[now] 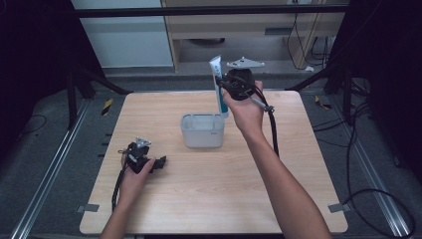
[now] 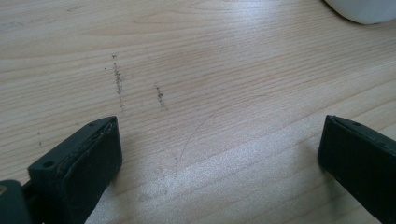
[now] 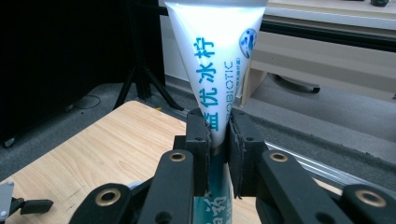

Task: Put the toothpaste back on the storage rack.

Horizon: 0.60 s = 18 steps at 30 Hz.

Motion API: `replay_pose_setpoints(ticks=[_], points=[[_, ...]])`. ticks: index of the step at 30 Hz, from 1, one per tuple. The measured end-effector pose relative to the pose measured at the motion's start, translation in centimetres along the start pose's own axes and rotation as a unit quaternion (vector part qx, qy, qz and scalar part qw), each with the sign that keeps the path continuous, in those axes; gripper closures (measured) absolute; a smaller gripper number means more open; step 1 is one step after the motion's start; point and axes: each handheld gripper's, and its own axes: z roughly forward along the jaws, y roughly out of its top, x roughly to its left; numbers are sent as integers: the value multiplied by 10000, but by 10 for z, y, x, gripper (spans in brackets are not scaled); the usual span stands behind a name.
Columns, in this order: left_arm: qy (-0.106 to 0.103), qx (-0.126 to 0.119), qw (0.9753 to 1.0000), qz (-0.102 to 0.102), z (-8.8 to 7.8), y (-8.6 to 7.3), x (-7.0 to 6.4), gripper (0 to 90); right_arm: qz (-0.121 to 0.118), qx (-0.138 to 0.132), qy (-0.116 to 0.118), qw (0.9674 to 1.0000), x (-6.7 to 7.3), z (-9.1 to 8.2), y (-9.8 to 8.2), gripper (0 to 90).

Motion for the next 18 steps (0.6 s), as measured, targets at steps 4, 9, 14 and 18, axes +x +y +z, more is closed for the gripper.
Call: replay_pose_setpoints(ticks=[4, 9, 14, 18], points=[[2, -1, 10000, -1, 0, 0, 0, 0, -6, -45, 14, 10000, 2, 2, 0, 797], [3, 0, 10000, 3, 0, 0, 0, 0, 5, -113, 41, 9999, 5, 4, 1, 797], [3, 1, 10000, 3, 0, 0, 0, 0, 2, -165, 60, 9998, 8, 6, 0, 797], [3, 2, 10000, 5, 0, 0, 0, 0, 2, -195, 73, 9998, 10, 9, 0, 797]])
